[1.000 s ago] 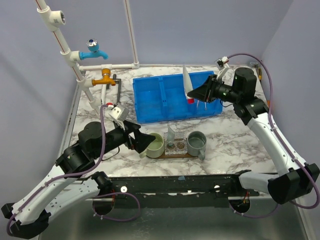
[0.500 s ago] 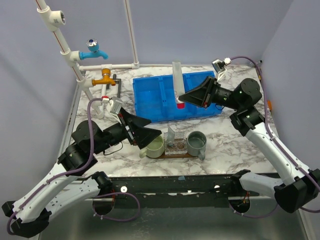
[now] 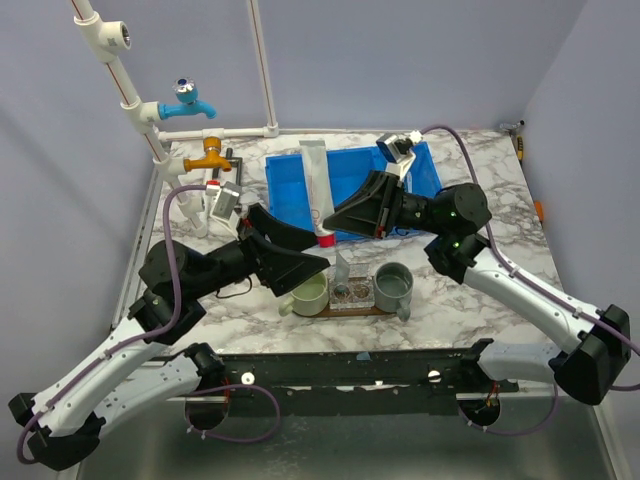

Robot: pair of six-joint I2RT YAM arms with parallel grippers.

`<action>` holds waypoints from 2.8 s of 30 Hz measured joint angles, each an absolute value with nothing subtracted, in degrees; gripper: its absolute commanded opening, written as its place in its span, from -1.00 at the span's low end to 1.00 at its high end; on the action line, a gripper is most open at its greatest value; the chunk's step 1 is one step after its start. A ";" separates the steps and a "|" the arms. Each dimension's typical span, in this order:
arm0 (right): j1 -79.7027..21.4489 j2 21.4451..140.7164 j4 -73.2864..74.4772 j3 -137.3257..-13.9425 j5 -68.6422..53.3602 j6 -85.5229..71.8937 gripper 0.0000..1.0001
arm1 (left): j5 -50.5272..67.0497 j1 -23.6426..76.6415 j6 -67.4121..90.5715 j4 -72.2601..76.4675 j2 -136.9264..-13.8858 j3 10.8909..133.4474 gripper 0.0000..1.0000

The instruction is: Prepare toiletry sets of a toothbrush and toothpaste on the tray

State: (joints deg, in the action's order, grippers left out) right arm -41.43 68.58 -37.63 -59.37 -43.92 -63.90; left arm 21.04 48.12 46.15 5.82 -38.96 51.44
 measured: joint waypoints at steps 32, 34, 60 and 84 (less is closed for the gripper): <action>-49.32 75.40 -54.43 -59.18 -42.72 -71.99 -0.54 | 31.00 47.59 50.37 15.44 -41.36 49.21 -0.42; -49.45 75.35 -54.41 -59.16 -42.74 -71.99 -0.54 | 31.00 47.57 50.41 15.59 -41.36 49.04 -0.59; -49.56 69.36 -26.76 -65.25 -41.30 -50.70 0.22 | 32.10 47.57 44.66 4.47 -36.93 47.35 -1.00; -49.56 79.79 21.65 -91.85 -38.65 -25.21 0.21 | 33.43 47.57 22.70 -28.95 -35.07 49.74 -1.00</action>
